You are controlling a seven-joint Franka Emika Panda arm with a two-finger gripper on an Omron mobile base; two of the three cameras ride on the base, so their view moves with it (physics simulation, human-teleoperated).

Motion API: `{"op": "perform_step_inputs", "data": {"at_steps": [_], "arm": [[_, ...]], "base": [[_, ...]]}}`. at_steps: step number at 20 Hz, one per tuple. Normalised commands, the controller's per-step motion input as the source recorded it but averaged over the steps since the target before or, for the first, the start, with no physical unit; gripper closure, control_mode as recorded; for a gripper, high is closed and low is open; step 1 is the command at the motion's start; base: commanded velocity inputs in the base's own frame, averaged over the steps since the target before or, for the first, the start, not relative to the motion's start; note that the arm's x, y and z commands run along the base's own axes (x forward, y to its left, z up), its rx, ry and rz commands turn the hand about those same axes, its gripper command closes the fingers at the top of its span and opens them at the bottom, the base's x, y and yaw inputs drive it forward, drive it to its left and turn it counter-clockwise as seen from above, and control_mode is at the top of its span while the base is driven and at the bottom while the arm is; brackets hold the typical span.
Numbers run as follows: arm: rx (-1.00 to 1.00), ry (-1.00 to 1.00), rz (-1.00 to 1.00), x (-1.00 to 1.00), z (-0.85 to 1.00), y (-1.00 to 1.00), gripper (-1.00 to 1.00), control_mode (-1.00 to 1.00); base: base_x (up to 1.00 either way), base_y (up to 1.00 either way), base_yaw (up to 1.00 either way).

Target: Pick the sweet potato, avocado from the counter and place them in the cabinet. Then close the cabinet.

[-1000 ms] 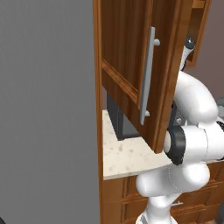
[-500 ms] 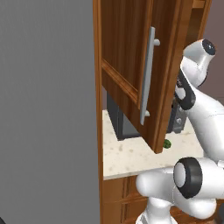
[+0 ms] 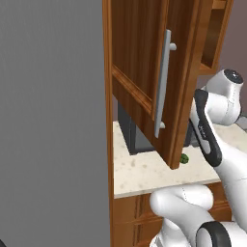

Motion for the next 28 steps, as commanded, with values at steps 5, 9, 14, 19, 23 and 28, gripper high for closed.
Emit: {"op": "perform_step_inputs", "data": {"at_steps": [5, 9, 14, 19, 23, 28], "arm": [[-0.09, 0.18, 0.08, -0.45, -0.9, -0.03, -1.0, -1.0], [0.0, 0.14, 0.0, -0.02, -0.56, -0.13, -1.0, -1.0], [0.0, 0.06, 0.0, 0.03, -0.34, -0.2, -1.0, -1.0], [0.0, 0.06, 0.0, 0.19, -0.12, -0.28, -1.0, -1.0], [0.0, 0.12, 0.0, 0.19, -0.41, -0.26, -1.0, -1.0], [0.0, 0.13, 0.0, 0.31, -0.49, -0.22, -1.0, -1.0]], "base": [[0.0, 0.0, 0.0], [0.0, 0.0, 0.0], [0.0, 0.0, 0.0], [0.0, 0.0, 0.0], [0.0, 0.0, 0.0], [0.0, 0.0, 0.0]]}}
